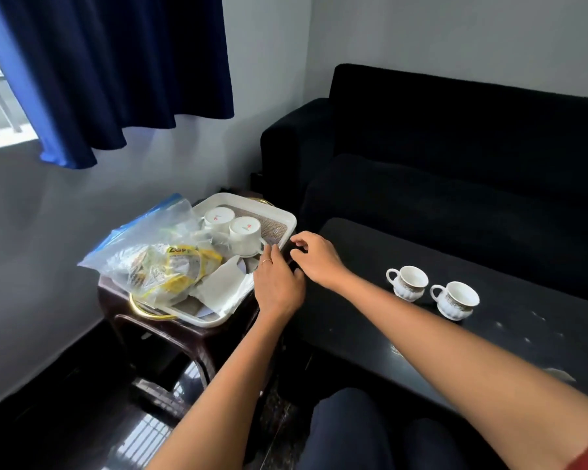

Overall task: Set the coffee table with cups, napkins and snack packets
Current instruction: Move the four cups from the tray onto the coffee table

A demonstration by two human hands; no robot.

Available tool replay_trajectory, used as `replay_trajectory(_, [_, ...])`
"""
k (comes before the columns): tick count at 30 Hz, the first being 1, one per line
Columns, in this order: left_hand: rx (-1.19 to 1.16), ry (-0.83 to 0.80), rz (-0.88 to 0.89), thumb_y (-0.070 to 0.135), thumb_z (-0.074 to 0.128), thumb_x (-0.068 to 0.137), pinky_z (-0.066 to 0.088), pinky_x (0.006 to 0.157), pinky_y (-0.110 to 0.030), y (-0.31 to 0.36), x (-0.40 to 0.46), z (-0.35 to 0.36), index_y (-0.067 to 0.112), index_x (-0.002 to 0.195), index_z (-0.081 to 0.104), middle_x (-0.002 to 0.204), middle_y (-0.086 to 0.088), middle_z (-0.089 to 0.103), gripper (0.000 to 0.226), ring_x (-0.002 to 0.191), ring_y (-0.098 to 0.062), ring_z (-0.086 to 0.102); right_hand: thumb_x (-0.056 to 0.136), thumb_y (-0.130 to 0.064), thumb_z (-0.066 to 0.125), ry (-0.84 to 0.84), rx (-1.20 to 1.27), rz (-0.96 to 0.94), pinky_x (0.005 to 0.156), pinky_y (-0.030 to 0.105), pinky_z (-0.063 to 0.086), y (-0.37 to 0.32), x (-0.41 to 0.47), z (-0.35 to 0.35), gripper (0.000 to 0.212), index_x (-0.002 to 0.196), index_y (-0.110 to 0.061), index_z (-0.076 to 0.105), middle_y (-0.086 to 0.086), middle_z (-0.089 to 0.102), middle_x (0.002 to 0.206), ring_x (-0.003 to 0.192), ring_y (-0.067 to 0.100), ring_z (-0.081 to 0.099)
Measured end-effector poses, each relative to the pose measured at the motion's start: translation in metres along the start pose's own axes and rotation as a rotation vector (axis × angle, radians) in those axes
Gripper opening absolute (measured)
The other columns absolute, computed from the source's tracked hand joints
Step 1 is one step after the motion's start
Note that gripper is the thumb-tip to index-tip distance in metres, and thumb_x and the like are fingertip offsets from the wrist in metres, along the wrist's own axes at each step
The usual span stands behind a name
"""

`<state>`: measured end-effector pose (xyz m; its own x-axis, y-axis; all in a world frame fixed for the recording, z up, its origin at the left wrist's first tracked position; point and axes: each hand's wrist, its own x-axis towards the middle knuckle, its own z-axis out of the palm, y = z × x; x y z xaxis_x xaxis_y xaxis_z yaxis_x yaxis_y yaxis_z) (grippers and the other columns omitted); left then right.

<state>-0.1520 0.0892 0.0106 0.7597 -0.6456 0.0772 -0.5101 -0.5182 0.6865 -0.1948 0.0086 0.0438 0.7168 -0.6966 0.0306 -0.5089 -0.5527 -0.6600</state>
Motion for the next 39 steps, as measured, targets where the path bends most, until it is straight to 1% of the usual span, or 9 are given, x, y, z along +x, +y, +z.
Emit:
replay_trajectory(7, [0.113,-0.003,-0.044,0.025,0.043,0.096,0.013,0.118,-0.041,-0.021,0.01,0.005,0.004,0.151,0.014,0.159,-0.012,0.014,0.065,0.147,-0.025,0.013,0.092,-0.02,0.053,-0.053,0.01,0.037,0.105,0.041,0.04,-0.006,0.027,0.036,0.036,0.126,-0.011,0.056,0.008,0.053,0.134,0.124,0.024,0.05])
replay_trajectory(12, [0.155,-0.005,-0.063,0.028,0.039,0.096,0.007,0.118,-0.043,-0.031,0.013,0.009,0.006,0.151,0.012,0.159,-0.012,0.014,0.065,0.148,-0.025,0.01,0.093,-0.03,0.051,-0.032,-0.024,0.088,0.106,0.044,0.035,-0.003,0.043,0.057,0.037,0.127,-0.016,0.055,0.004,0.051,0.137,0.128,0.025,0.041])
replay_trajectory(16, [0.121,-0.021,-0.094,0.03,0.042,0.095,0.005,0.119,-0.042,-0.038,0.015,0.008,0.006,0.152,0.011,0.16,-0.011,0.012,0.069,0.148,-0.025,0.008,0.091,-0.035,0.052,-0.021,0.003,0.141,0.104,0.043,0.031,-0.003,0.052,0.07,0.036,0.125,-0.022,0.055,0.001,0.046,0.138,0.127,0.025,0.036])
replay_trajectory(26, [0.128,-0.035,-0.12,0.033,0.042,0.095,0.006,0.119,-0.041,-0.046,0.017,0.008,0.007,0.152,0.007,0.16,-0.01,0.008,0.072,0.148,-0.023,0.006,0.085,-0.035,0.065,0.075,0.05,0.189,0.093,0.039,0.031,-0.002,0.059,0.088,0.017,0.09,-0.02,0.065,-0.002,0.052,0.123,0.117,0.023,0.039])
replay_trajectory(28, [0.133,-0.03,-0.115,0.032,0.042,0.095,0.006,0.119,-0.041,-0.046,0.016,0.009,0.007,0.152,0.006,0.161,-0.01,0.008,0.072,0.148,-0.023,0.005,0.086,-0.033,0.064,0.103,0.065,0.186,0.093,0.038,0.029,-0.001,0.058,0.087,0.015,0.089,-0.019,0.065,-0.003,0.057,0.118,0.118,0.022,0.039])
replay_trajectory(31, [0.138,-0.029,-0.119,0.034,0.043,0.095,0.007,0.119,-0.042,-0.046,0.016,0.008,0.006,0.151,0.005,0.161,-0.011,0.005,0.073,0.148,-0.024,0.003,0.089,-0.03,0.059,0.119,0.089,0.185,0.098,0.038,0.027,-0.002,0.056,0.085,0.015,0.093,-0.016,0.062,-0.003,0.062,0.096,0.121,0.02,0.041])
replay_trajectory(34, [0.14,-0.009,-0.111,0.034,0.044,0.095,0.007,0.119,-0.041,-0.044,0.017,0.005,0.006,0.151,0.003,0.161,-0.012,0.0,0.075,0.148,-0.026,0.001,0.091,-0.027,0.054,0.122,0.115,0.178,0.108,0.041,0.026,-0.004,0.054,0.08,0.014,0.095,-0.014,0.058,0.003,0.066,0.105,0.116,0.021,0.051])
replay_trajectory(36, [0.152,0.017,-0.087,0.032,0.045,0.095,0.009,0.119,-0.041,-0.043,0.017,0.003,0.006,0.151,0.001,0.161,-0.012,-0.002,0.076,0.148,-0.027,0.002,0.092,-0.027,0.052,0.142,0.144,0.177,0.107,0.041,0.029,-0.005,0.053,0.076,0.012,0.092,-0.015,0.056,0.005,0.068,0.104,0.108,0.024,0.057])
replay_trajectory(39, [0.179,0.038,-0.042,0.028,0.048,0.094,0.012,0.119,-0.041,-0.041,0.017,0.001,0.005,0.151,-0.001,0.16,-0.013,-0.002,0.079,0.148,-0.027,0.003,0.093,-0.024,0.053,0.186,0.255,0.176,0.096,0.04,0.042,-0.005,0.05,0.07,0.014,0.092,-0.01,0.057,0.009,0.068,0.103,0.102,0.029,0.06])
